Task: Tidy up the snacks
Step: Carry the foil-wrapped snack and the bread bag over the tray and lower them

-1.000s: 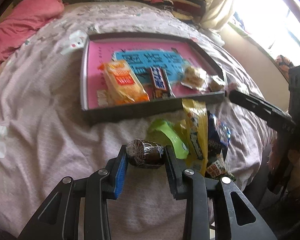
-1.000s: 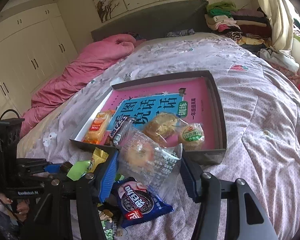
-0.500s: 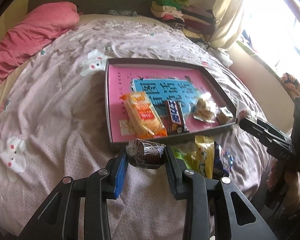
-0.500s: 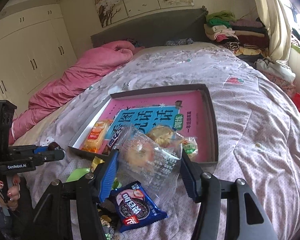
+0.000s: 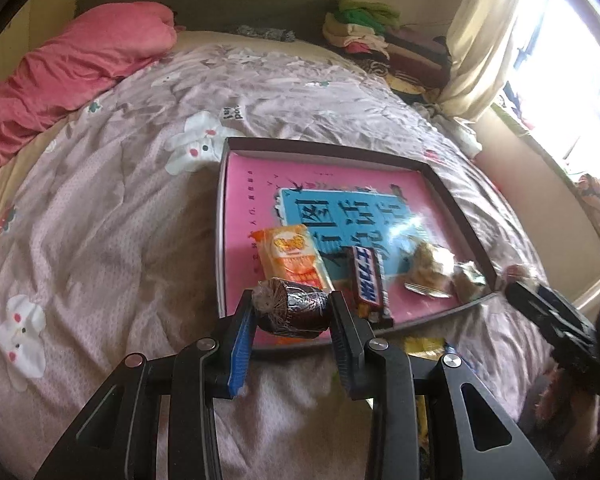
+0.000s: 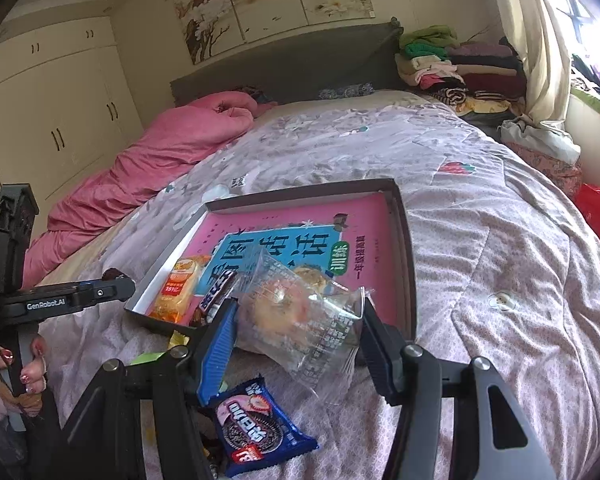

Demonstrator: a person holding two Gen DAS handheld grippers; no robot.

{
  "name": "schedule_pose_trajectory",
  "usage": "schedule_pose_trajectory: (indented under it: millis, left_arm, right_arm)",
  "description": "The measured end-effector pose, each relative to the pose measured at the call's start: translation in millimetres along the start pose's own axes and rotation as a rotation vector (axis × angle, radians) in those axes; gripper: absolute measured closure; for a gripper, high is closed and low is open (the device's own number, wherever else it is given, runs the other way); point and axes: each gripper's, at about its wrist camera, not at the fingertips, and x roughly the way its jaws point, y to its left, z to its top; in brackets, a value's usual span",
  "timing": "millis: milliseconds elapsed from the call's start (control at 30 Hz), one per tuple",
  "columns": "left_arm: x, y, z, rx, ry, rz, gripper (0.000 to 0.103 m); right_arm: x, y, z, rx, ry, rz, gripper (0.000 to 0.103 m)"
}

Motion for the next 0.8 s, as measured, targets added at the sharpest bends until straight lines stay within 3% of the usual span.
schedule_pose_trajectory:
  millis: [200, 367, 800]
  left_arm:
    - [15.7, -2.9, 4.8, 0.051, 0.001, 0.093, 0.067]
    - [24.3, -4.8, 4.9, 0.071, 0.010, 0.121, 0.067]
    - [38.3, -5.2, 3.1, 0.033, 0.040, 0.071, 0.067]
  right_arm:
    - [-0.5, -6.1, 3.5, 0.017, -0.014, -0.013, 0.044]
    - [0.7, -10.6, 6.9, 0.028, -0.019, -0.027, 0.044]
    - [15.0, -29.5, 23.0, 0.069, -0.036, -0.081, 0.044]
